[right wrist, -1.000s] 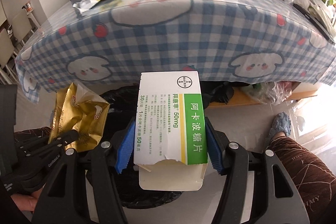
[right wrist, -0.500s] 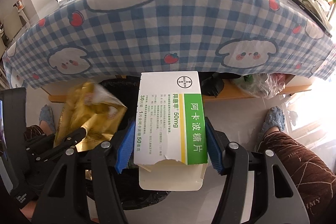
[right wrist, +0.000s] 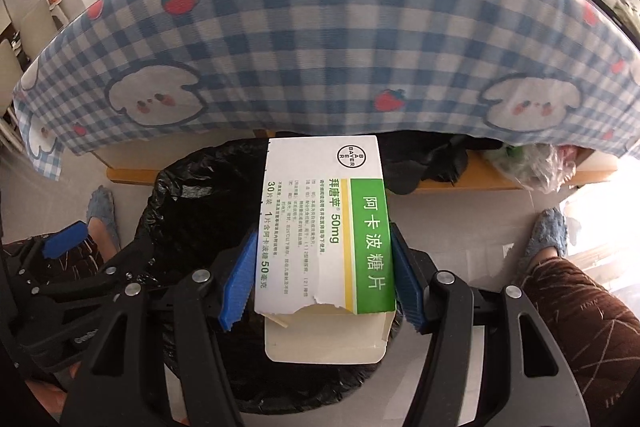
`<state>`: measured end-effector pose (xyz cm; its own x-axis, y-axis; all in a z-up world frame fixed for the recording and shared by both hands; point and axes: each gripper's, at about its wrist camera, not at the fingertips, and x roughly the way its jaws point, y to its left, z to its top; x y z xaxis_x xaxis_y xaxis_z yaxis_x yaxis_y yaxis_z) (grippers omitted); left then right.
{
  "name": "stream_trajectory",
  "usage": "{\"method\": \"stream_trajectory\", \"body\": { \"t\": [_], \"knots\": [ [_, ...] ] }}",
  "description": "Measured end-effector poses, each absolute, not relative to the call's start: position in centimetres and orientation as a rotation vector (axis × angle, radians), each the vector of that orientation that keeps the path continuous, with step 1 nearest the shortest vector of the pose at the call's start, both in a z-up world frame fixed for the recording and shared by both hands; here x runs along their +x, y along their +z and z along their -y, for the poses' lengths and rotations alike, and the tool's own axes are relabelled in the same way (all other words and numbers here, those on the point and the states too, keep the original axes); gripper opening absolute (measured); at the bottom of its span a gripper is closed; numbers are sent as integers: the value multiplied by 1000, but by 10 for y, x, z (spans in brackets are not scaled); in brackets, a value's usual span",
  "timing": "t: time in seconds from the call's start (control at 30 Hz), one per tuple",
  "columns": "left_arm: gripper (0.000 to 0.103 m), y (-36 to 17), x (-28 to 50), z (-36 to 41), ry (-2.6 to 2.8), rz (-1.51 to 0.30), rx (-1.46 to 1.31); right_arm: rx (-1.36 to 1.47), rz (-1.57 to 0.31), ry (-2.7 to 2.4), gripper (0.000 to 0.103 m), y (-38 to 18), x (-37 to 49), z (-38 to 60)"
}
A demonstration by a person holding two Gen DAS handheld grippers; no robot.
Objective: Collect trash
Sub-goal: 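Open the left tool to drop the foil bag while the right tool releases the box, then grasp the silver-yellow snack wrapper with the left tool while the right tool grasps the white tissue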
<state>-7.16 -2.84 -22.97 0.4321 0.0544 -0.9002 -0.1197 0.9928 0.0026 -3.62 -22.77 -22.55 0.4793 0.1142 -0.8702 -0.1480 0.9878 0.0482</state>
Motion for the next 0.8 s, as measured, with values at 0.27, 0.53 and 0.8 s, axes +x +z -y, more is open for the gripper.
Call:
{"method": "stream_trajectory", "body": {
  "t": [0.27, 0.53, 0.8],
  "knots": [
    [97, -227, -70, 17, 138, -1121, -77, -48, -1057, 187, 58, -226, -39, 211],
    [97, -227, -70, 14, 130, -1138, -95, -53, -1047, 191, 60, -219, -40, 209],
    [96, -192, -73, 17, 99, -1114, -92, -55, -961, 183, 86, -176, -51, 221]
  ]
}}
